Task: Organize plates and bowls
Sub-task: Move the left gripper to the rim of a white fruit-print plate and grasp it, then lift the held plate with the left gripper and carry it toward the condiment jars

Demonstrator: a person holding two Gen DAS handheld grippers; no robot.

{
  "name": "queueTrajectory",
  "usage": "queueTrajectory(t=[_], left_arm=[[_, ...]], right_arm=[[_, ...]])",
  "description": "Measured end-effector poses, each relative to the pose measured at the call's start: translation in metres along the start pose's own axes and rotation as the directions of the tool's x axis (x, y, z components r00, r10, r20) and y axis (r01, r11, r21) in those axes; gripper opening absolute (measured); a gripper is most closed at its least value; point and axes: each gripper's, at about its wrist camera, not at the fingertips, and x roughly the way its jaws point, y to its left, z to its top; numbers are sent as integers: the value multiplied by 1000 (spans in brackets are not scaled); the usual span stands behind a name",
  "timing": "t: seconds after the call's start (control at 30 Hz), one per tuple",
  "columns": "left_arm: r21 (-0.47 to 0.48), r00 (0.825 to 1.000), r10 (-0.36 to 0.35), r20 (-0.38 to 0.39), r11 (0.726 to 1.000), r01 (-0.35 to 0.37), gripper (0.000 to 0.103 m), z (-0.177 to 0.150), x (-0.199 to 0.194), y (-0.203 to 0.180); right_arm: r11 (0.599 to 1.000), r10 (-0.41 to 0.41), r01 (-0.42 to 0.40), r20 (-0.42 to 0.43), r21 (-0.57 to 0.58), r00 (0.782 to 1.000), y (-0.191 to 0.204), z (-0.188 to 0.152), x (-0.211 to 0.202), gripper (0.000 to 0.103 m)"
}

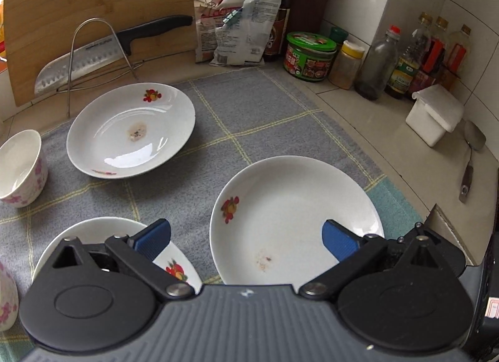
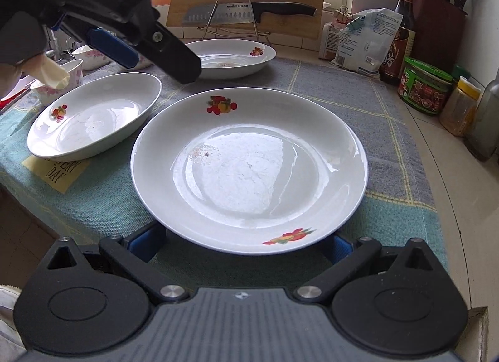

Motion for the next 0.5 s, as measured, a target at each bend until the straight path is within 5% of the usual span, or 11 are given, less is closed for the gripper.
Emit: queueTrajectory(t=[0.23, 0.5], left_arm=[[90, 992, -64, -110, 993, 74, 102, 30, 44, 4], [127, 933, -228, -278, 954, 271, 99, 45, 87, 13]], right_arm=[[1000, -8, 8, 17, 7, 1000, 2, -3, -2, 103], [999, -38, 37, 34, 34, 999, 5, -7, -4, 103]])
